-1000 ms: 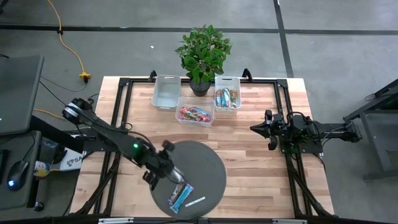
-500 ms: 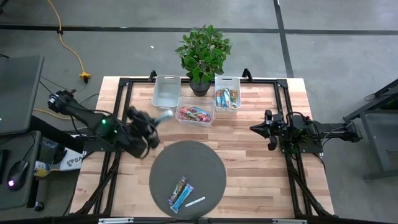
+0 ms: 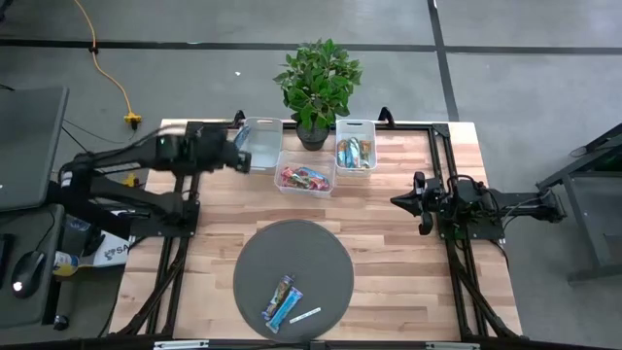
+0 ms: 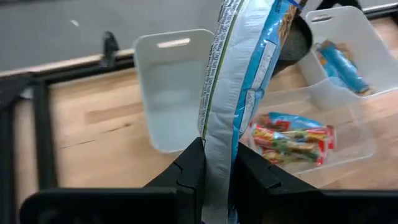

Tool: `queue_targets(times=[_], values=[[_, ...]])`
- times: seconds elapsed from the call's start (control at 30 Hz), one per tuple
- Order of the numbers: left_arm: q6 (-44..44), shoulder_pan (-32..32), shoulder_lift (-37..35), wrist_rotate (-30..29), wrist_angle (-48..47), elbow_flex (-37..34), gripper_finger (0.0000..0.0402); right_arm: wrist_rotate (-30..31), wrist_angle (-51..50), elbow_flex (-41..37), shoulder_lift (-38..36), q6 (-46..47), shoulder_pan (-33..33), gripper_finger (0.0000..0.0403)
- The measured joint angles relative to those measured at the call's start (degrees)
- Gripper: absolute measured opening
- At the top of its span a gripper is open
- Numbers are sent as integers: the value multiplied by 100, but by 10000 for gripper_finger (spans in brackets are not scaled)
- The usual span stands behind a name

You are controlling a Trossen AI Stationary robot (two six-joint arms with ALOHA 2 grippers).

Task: Pick and place Granola Bars by type
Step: Put the blue granola bar into the gray bin

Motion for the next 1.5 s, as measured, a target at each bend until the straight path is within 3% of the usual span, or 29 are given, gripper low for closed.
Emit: queue_targets(times=[0.27,0.47,0.83,1.03,1.5], values=[[1440,2380,238,2520,1378,0,58,-2,0,0,0,0,0,0],[1957,3466,770,3646,1487,0,58,-1,0,2,0,0,2,0],[2146,3947,2134,3739,1461,0,58,-2,0,2,0,0,2,0],[1504,3945,2637,3629,1485,0,58,-2,0,2,0,0,0,0],[1555,3945,2762,3392,1479,-2,58,0,0,7,0,0,0,0]])
